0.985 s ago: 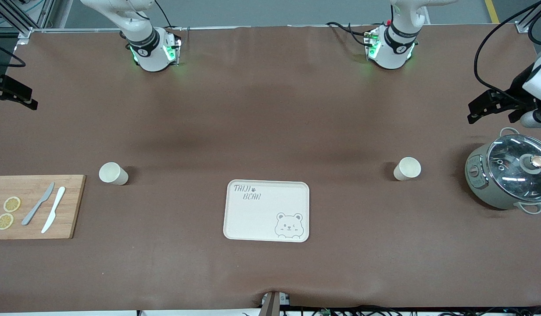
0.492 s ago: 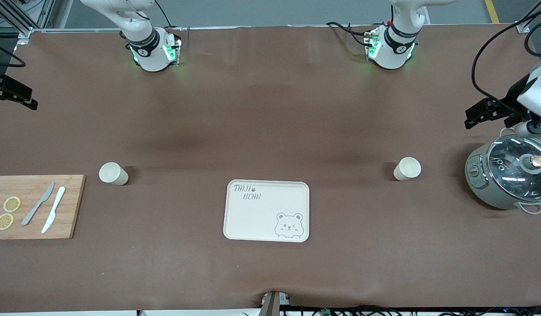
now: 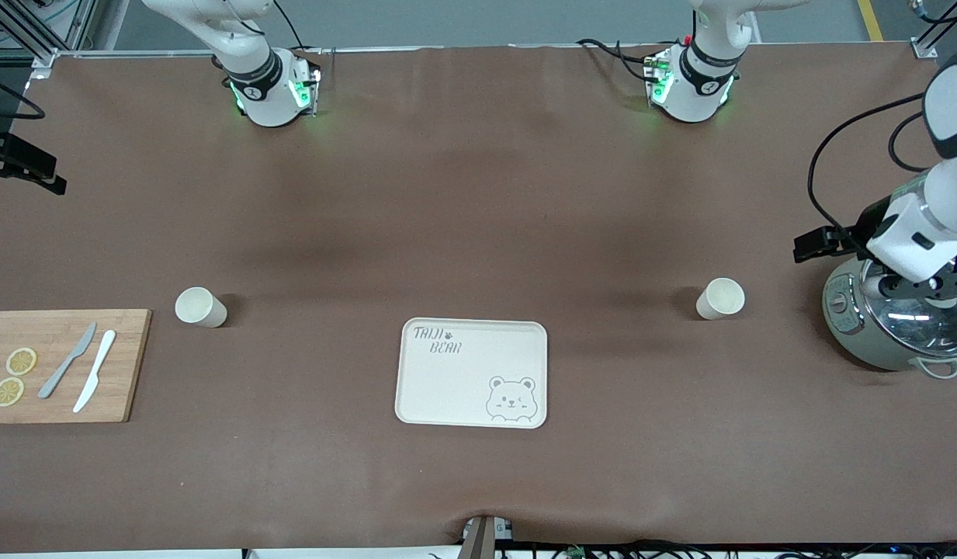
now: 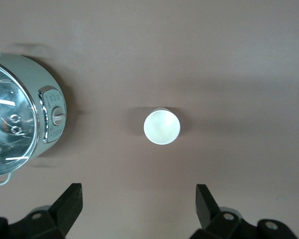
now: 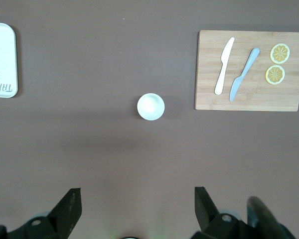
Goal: Place white IKEA cup upright on tray with both arms
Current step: 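Reach the left gripper down to the white cup beside the pot, then grasp the cup with the left gripper while the right gripper reaches the other cup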
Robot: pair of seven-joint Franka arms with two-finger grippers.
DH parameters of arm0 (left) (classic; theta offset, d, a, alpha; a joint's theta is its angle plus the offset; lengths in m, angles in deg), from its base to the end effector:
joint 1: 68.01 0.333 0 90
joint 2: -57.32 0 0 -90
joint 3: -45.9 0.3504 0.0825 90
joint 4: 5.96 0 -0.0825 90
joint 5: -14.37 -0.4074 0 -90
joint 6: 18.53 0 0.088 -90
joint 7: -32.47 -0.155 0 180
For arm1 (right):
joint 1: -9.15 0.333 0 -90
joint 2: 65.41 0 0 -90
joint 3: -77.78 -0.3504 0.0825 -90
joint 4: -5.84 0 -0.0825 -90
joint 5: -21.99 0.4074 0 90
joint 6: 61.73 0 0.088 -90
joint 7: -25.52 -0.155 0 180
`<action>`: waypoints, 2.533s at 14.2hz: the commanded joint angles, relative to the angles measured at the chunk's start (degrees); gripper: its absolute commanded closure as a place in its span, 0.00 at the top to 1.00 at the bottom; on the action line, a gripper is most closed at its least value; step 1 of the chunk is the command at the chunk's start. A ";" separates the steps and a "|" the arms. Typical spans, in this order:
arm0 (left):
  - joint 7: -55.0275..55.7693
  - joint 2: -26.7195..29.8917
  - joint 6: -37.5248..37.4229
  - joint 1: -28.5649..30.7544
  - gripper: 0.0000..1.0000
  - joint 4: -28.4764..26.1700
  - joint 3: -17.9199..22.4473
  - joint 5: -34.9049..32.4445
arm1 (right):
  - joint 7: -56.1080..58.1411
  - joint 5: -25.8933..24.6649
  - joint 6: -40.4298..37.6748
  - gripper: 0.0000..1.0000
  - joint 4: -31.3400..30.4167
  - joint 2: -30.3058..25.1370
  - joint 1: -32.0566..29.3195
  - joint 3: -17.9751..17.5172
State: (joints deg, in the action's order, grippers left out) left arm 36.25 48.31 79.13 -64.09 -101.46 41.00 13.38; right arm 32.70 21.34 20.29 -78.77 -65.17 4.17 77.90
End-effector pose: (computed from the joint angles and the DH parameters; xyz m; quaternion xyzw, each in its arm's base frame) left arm 0.6202 -0.0055 0.4799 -0.9980 -0.0229 0.0593 0.0042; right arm 0.5602 -0.0519 0.6426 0.9995 0.0175 -0.0252 0.0030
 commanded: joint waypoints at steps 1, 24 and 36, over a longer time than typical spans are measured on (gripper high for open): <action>0.36 1.71 6.38 1.27 1.00 -7.40 -0.46 -0.33 | -0.59 0.91 -0.81 1.00 1.20 0.82 -0.56 -0.12; 0.27 -8.82 48.94 1.09 0.36 -32.39 -0.81 -0.24 | -0.15 0.65 9.65 1.00 1.28 14.35 -4.68 0.05; 4.30 -10.67 34.13 -4.08 0.00 -18.18 -0.81 -0.59 | -1.56 -4.89 14.82 1.00 -2.93 23.66 -4.42 -0.12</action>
State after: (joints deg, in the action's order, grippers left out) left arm 37.80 38.16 120.42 -66.28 -125.77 40.19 13.38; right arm 32.40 17.54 34.09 -80.35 -43.05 0.74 78.20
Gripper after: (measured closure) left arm 0.965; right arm 0.000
